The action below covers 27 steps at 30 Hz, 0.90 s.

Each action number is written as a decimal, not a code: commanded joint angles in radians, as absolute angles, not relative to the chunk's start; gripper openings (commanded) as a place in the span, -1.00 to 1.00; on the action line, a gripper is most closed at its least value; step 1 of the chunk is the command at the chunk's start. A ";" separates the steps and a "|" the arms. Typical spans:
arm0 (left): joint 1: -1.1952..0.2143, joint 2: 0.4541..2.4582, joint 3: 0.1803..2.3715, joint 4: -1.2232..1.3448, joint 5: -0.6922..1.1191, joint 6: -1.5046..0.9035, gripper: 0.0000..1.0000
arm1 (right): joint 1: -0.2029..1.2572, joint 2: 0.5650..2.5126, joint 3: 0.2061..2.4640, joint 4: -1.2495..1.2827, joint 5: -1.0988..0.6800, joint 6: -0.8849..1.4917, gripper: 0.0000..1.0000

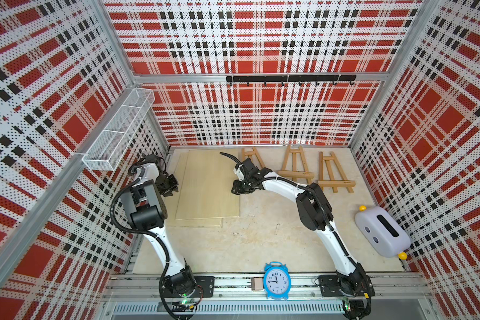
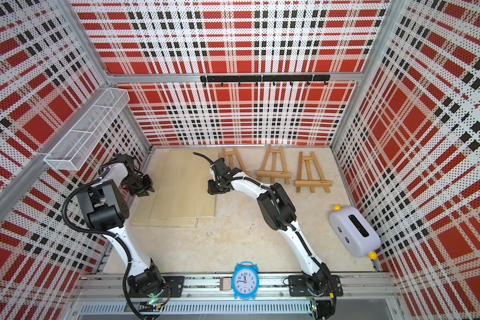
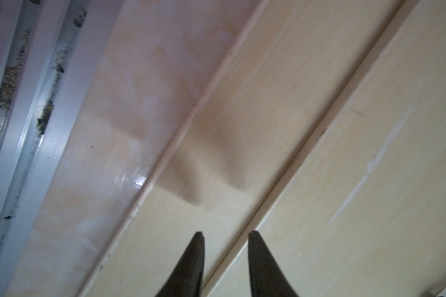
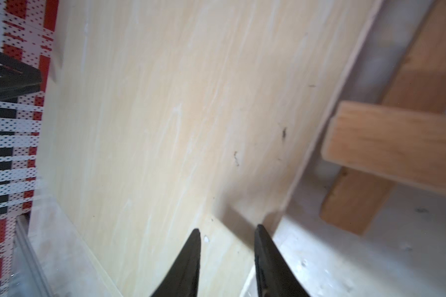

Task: Disassemble the easel
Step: Adjust the drawing board.

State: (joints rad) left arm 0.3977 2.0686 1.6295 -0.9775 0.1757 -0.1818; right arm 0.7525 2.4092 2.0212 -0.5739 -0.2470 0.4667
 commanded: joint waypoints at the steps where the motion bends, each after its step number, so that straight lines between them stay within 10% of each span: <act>1: 0.403 2.074 1.639 -0.995 0.181 -0.171 -0.33 | 0.755 2.380 2.007 -0.603 -0.181 0.453 -0.25; 27: 0.392 2.080 1.591 -1.012 0.199 -0.143 -0.34 | 0.755 2.510 2.144 -0.546 -0.354 0.454 -0.26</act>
